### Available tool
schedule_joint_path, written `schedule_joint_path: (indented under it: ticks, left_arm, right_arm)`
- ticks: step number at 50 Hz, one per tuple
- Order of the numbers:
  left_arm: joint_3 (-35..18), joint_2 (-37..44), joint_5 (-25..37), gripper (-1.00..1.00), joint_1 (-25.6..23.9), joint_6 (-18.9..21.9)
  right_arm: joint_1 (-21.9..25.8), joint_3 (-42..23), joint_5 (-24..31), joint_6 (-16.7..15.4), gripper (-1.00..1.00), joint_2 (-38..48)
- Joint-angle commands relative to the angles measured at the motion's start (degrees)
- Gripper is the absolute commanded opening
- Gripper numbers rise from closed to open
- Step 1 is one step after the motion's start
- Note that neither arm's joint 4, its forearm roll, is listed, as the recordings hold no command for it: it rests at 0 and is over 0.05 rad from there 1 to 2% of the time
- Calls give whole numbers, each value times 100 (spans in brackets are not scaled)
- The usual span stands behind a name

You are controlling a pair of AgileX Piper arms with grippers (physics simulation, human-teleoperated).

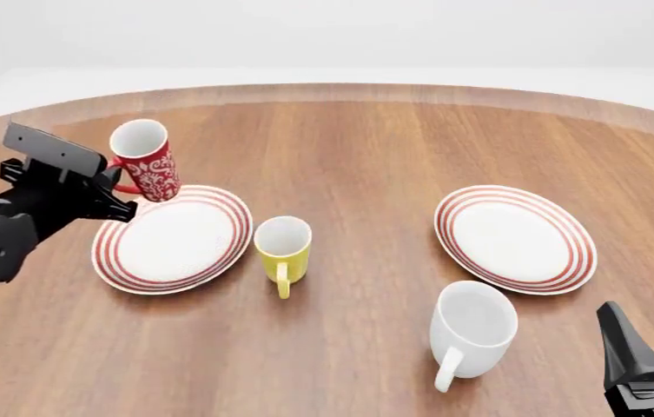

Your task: Put the red mug on the left plate.

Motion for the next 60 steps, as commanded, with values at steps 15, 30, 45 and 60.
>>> schedule_joint_path:
  ticks: [15, 30, 45, 60]
  left_arm:
    - [269, 595, -620, -100, 141, -139]
    - [229, 878, -785, -100, 245, -239]
    - [385, 1384, -1226, -100, 250, -436]
    - [470, 1707, -1484, -100, 181, -577]
  right_arm:
    - [1, 0, 0, 1, 100, 0]
    - [0, 0, 0, 1, 100, 0]
    - [-1, 0, 1, -1, 100, -2]
    - [1, 0, 0, 0, 100, 0]
